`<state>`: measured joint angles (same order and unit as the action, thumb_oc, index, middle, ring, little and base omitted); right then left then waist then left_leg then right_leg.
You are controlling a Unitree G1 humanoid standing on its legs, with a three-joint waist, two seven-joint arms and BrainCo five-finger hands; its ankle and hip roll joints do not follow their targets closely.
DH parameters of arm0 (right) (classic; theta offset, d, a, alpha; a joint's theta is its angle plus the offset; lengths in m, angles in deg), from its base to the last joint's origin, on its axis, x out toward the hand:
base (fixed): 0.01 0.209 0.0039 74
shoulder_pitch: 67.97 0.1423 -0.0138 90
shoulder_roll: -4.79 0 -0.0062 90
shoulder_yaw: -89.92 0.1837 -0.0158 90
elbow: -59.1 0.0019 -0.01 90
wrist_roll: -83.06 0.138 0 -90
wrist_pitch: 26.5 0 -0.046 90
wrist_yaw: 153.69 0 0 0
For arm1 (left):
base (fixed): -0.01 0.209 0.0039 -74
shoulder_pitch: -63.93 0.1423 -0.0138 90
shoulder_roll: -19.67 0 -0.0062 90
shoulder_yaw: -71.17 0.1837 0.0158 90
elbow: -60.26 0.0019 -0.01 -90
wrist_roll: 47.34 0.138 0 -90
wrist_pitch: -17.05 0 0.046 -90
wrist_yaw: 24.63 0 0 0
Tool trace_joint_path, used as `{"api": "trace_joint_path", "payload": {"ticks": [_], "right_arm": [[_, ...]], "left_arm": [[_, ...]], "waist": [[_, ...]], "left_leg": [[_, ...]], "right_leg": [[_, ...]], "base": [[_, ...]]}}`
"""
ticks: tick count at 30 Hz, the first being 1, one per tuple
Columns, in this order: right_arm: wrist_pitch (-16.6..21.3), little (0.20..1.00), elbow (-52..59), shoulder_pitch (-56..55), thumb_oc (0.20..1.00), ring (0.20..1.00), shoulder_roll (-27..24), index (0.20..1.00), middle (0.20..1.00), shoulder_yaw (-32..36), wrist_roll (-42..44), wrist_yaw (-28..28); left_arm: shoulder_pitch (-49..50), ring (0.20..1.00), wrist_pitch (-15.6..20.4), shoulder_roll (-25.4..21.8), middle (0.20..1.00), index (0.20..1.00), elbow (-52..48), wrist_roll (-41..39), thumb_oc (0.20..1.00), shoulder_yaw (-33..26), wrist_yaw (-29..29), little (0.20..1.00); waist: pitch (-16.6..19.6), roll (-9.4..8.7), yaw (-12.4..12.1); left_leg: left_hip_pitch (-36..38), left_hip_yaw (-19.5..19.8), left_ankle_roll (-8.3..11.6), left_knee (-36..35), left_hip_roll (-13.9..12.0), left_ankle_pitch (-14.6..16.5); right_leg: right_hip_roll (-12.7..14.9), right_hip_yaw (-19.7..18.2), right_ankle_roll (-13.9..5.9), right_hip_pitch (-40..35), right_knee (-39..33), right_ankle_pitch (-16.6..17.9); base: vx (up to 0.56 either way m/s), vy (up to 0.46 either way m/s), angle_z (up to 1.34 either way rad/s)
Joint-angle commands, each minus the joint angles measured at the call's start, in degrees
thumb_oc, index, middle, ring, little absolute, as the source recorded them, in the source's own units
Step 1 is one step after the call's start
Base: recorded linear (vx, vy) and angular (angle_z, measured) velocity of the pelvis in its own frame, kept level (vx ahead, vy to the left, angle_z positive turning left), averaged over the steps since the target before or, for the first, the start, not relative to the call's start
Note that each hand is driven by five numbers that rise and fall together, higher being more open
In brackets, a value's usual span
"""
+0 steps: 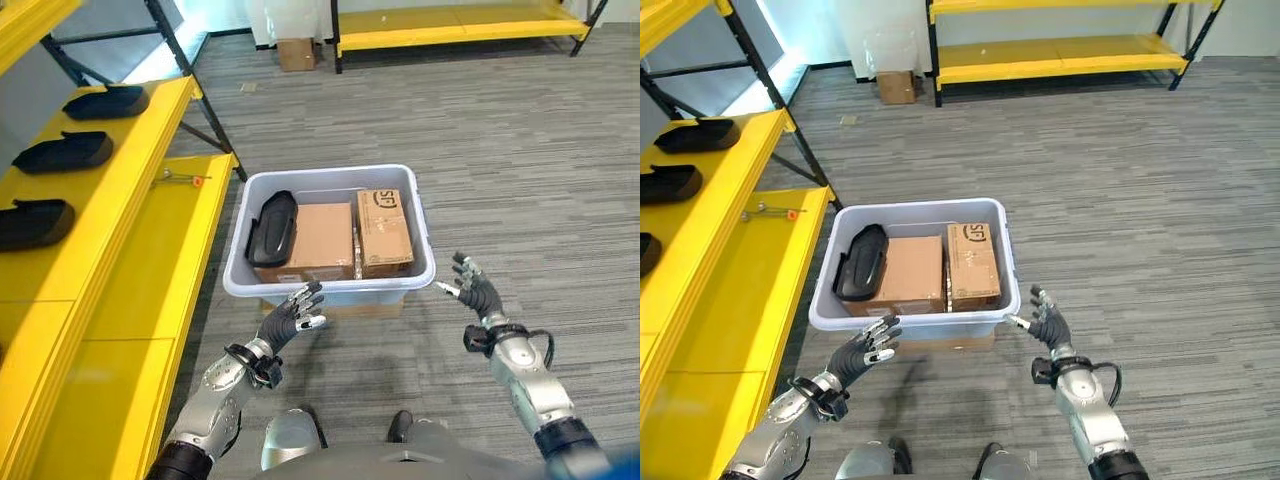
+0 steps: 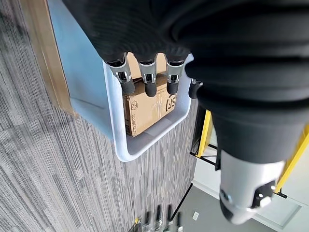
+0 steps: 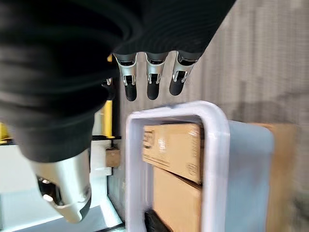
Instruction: Move parts from the plastic box to the shelf.
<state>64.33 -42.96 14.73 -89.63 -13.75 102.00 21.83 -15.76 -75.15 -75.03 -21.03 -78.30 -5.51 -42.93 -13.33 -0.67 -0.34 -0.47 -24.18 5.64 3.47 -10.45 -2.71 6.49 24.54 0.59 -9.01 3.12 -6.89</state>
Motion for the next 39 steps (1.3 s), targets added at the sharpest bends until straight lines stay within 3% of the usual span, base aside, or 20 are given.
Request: {"api": "trace_joint_path", "payload": {"ticks": [1,3,5,9,17,20,23,25,26,27,28,29,30,31,32,33,36,39], "right_arm": [[2.0,1.000,3.5,2.5,1.000,1.000,-0.9,1.000,1.000,0.6,1.4,2.0],[2.4,1.000,4.4,1.4,1.000,1.000,-1.1,1.000,1.000,-0.4,0.8,2.4],[2.7,1.000,4.6,1.1,1.000,1.000,-1.3,1.000,1.000,-1.0,0.1,1.9],[2.8,1.000,3.1,3.5,1.000,1.000,0.2,1.000,1.000,-2.8,1.2,-1.4],[2.1,1.000,3.7,6.2,1.000,1.000,3.0,1.000,1.000,-5.3,-1.2,-1.9],[2.5,1.000,4.4,6.3,1.000,1.000,3.1,1.000,1.000,-4.8,-1.9,-3.0],[1.0,1.000,5.2,6.1,1.000,1.000,3.3,1.000,1.000,-3.9,-0.9,-4.6],[1.2,1.000,5.0,6.1,1.000,1.000,3.3,1.000,1.000,-3.8,-1.5,-3.8],[1.6,1.000,4.8,6.2,1.000,1.000,3.3,1.000,1.000,-4.0,-1.3,-3.4],[1.3,1.000,4.9,6.6,1.000,1.000,3.3,1.000,1.000,-4.2,-1.1,-3.3],[1.2,1.000,4.7,6.8,1.000,1.000,3.6,1.000,1.000,-4.5,-1.3,-3.3],[1.5,1.000,4.7,6.8,1.000,1.000,3.8,1.000,1.000,-4.7,-1.6,-3.1],[1.4,1.000,5.2,6.4,1.000,1.000,3.2,1.000,1.000,-4.7,-1.6,-2.0],[1.2,1.000,5.3,6.2,1.000,1.000,3.0,1.000,1.000,-4.7,-1.5,-1.7],[1.3,1.000,5.6,6.4,1.000,1.000,2.7,1.000,1.000,-4.9,-1.2,-1.2],[1.6,1.000,5.6,6.6,1.000,1.000,2.5,1.000,1.000,-5.1,-1.7,-1.2],[1.5,1.000,6.8,6.6,1.000,1.000,1.6,1.000,1.000,-5.4,-1.2,-0.9],[2.6,1.000,8.2,7.2,1.000,1.000,0.7,1.000,1.000,-5.5,-2.8,-1.1]], "left_arm": [[-0.1,1.000,2.5,0.5,1.000,1.000,-2.8,-2.7,1.000,-2.1,-0.2,1.000],[-0.1,1.000,3.2,0.8,1.000,1.000,-2.3,-2.9,1.000,-2.4,-0.3,1.000],[-0.1,1.000,3.7,0.9,1.000,1.000,-1.7,-3.3,1.000,-2.5,-0.7,1.000],[-2.1,1.000,1.2,-0.5,1.000,1.000,-0.6,-3.0,1.000,-1.7,-2.6,1.000],[-4.6,1.000,0.7,-2.0,1.000,1.000,0.3,-2.2,1.000,-0.2,-3.0,1.000],[-5.0,1.000,0.1,-2.4,1.000,1.000,-0.4,-2.4,1.000,-0.1,-3.2,1.000],[-5.3,1.000,0.0,-3.2,1.000,1.000,-0.9,-0.1,1.000,0.6,-4.3,1.000],[-5.7,1.000,1.7,-4.1,1.000,1.000,-1.6,2.5,1.000,1.3,-4.0,1.000],[-6.4,1.000,2.0,-4.5,1.000,1.000,-1.8,2.7,1.000,1.6,-3.6,1.000],[-7.1,1.000,1.7,-4.7,1.000,1.000,-2.4,2.1,1.000,1.9,-2.8,1.000],[-7.6,1.000,2.0,-4.9,1.000,1.000,-2.5,1.4,1.000,2.2,-2.0,1.000],[-7.8,1.000,2.2,-5.2,1.000,1.000,-2.6,0.7,1.000,2.2,-1.5,1.000],[-8.1,1.000,3.3,-4.8,1.000,1.000,-1.4,0.4,1.000,2.3,-0.1,1.000],[-8.0,1.000,3.9,-4.5,1.000,1.000,-0.9,0.5,1.000,2.4,0.3,1.000],[-7.4,1.000,5.0,-3.8,1.000,1.000,-1.5,-0.6,1.000,2.2,1.8,1.000],[-7.1,1.000,4.9,-3.4,1.000,1.000,-1.8,-1.5,1.000,1.9,3.3,1.000],[-5.7,1.000,5.8,-1.1,1.000,1.000,-2.2,-2.2,1.000,0.8,6.9,1.000],[-4.9,1.000,7.3,0.4,1.000,1.000,-3.0,-1.3,1.000,0.9,8.7,1.000]], "waist": [[-0.2,0.95,-0.8],[-0.1,1.47,-0.8],[-0.1,1.55,-0.9],[0.5,1.63,-1.2],[1.2,1.68,-2.0],[1.1,1.90,-2.5],[0.8,2.23,-2.1],[0.4,1.94,-1.5],[0.1,1.54,-1.2],[-0.1,1.12,-1.1],[-0.5,0.79,-0.9],[-0.8,0.65,-0.7],[-0.9,0.67,-0.1],[-0.8,0.58,-0.2],[-0.7,0.25,-1.2],[-0.7,0.13,-1.5],[-0.5,-0.28,-2.4],[-0.8,-0.71,-3.0]], "left_leg": [[2.3,3.5,3.18,-4.3,-3.3,-6.4],[1.9,2.7,4.29,-7.1,-5.5,-9.4],[2.3,2.8,4.32,-7.7,-5.8,-9.2],[4.0,2.7,1.19,-5.4,-1.9,-4.0],[5.9,3.6,-4.06,-6.3,5.4,0.8],[6.3,4.3,-6.13,-8.0,8.3,1.8],[6.7,4.7,-8.37,-8.5,10.1,3.8],[7.1,4.4,-8.10,-8.5,10.0,4.3],[7.2,4.2,-7.68,-8.5,9.9,4.7],[7.5,3.6,-7.39,-8.5,9.7,5.1],[8.1,3.3,-7.53,-8.4,9.7,6.3],[8.5,3.0,-7.60,-8.3,9.2,7.2],[8.8,3.3,-6.83,-7.8,7.7,6.7],[8.8,3.1,-6.53,-7.4,7.4,6.5],[8.8,1.4,-5.49,-6.6,6.1,6.0],[8.8,1.2,-5.01,-6.2,5.4,5.7],[8.5,0.9,-3.20,-5.3,3.3,4.6],[6.6,0.9,-1.79,-3.8,1.1,3.6]], "right_leg": [[1.5,-1.9,-5.17,1.4,3.1,1.1],[2.1,-1.1,-5.43,1.1,3.8,0.4],[3.2,-0.7,-5.74,0.7,5.9,-1.0],[5.0,-0.5,-6.68,0.5,10.0,-2.3],[7.3,-1.7,-10.78,2.7,14.6,1.9],[8.7,-2.1,-12.07,5.3,21.1,4.2],[10.5,-3.0,-12.89,11.8,32.4,7.2],[10.4,-3.6,-12.94,13.2,28.2,8.4],[10.7,-3.8,-13.33,13.2,22.1,10.0],[11.7,-3.5,-13.92,13.1,15.8,12.7],[13.0,-4.7,-14.60,14.5,12.9,17.3],[14.2,-6.1,-14.91,15.8,12.0,19.4],[13.0,-6.8,-14.82,13.7,8.0,16.0],[12.5,-6.4,-14.68,12.8,7.0,15.5],[12.1,-2.7,-14.11,10.2,5.1,14.0],[11.5,-1.7,-13.70,9.4,4.7,13.1],[8.5,0.3,-12.12,6.5,1.6,9.3],[7.4,1.4,-10.79,5.7,0.8,8.0]], "base": [[0.17,0.251,-0.23],[0.19,0.316,-0.21],[0.22,0.351,-0.02],[0.27,0.421,0.06],[0.16,0.304,0.11],[0.09,0.270,0.03],[0.07,0.199,0.10],[0.04,-0.100,0.07],[0.05,-0.258,0.07],[0.05,-0.282,-0.01],[0.05,-0.253,-0.03],[0.11,-0.337,-0.03],[0.13,-0.329,0.07],[0.20,-0.442,0.05],[0.20,-0.345,-0.01],[0.22,-0.371,-0.27],[0.15,-0.242,-0.41],[0.05,-0.153,-0.36]]}}
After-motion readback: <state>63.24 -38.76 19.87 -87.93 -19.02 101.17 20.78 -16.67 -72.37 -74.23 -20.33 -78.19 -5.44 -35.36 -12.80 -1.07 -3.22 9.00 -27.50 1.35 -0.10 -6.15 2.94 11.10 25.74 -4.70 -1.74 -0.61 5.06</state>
